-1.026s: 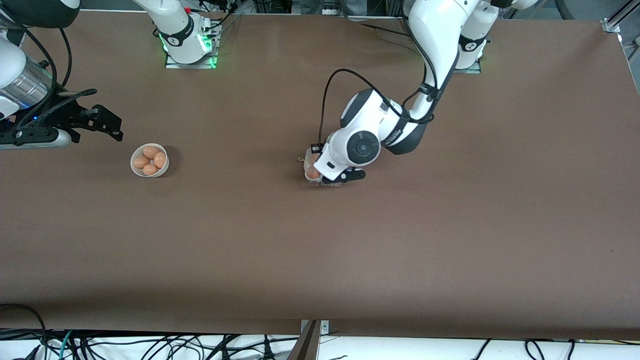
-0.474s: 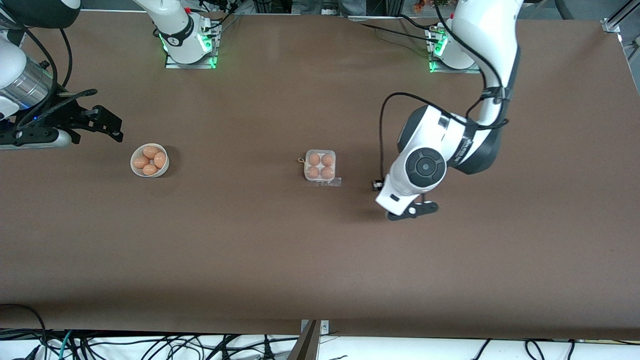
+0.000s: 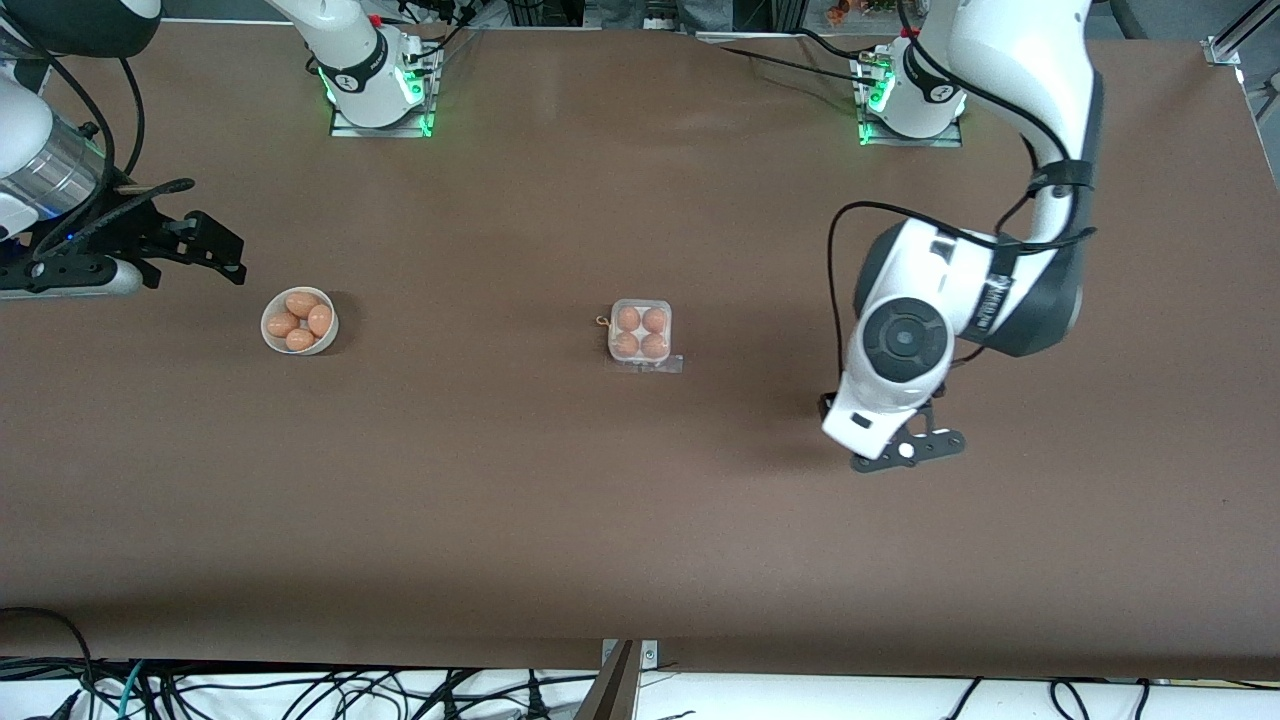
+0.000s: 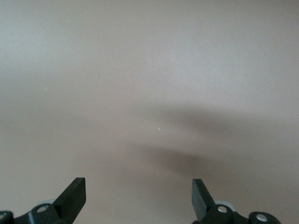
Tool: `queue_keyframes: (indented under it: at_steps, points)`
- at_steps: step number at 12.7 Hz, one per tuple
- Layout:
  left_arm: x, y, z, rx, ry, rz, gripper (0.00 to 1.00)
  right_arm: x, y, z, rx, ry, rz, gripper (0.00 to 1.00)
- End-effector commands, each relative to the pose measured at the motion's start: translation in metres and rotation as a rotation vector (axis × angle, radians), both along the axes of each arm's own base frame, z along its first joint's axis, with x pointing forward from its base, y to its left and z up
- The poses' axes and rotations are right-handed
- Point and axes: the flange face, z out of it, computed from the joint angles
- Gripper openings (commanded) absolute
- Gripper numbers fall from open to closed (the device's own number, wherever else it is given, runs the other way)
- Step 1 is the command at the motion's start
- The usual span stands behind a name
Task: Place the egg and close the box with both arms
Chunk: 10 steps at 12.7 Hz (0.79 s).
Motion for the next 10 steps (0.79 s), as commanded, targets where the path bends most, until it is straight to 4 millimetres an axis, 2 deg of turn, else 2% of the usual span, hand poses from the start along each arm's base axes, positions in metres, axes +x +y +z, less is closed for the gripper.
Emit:
queue_keyframes:
  at_steps: [1, 4, 5, 6, 7, 9, 10]
  points:
    - [0.019, 0.041, 0.026, -0.015, -0.014, -0.039, 1.0, -0.003, -0.001, 0.001, -0.003, -0.009, 0.001, 1.0]
    - [0.022, 0.077, 0.058, -0.043, -0.039, -0.054, 1.0, -0.003, -0.001, 0.003, -0.003, -0.01, -0.001, 1.0]
    - [0.022, 0.101, 0.08, -0.054, -0.051, -0.1, 1.0, -0.003, -0.001, 0.003, -0.004, -0.01, 0.001, 1.0]
    - [0.019, 0.115, 0.101, -0.08, -0.063, -0.136, 1.0, -0.003, -0.001, 0.003, -0.004, -0.01, -0.001, 1.0]
    - [0.014, 0.138, 0.116, -0.096, -0.066, -0.144, 1.0, -0.003, -0.001, 0.003, -0.004, -0.01, -0.001, 1.0]
    - [0.0, 0.173, 0.152, -0.106, -0.06, -0.191, 1.0, -0.003, -0.001, 0.003, -0.004, -0.01, 0.001, 1.0]
    - [-0.013, 0.19, 0.173, -0.132, -0.052, -0.252, 1.0, -0.003, -0.001, 0.003, -0.005, -0.009, 0.001, 1.0]
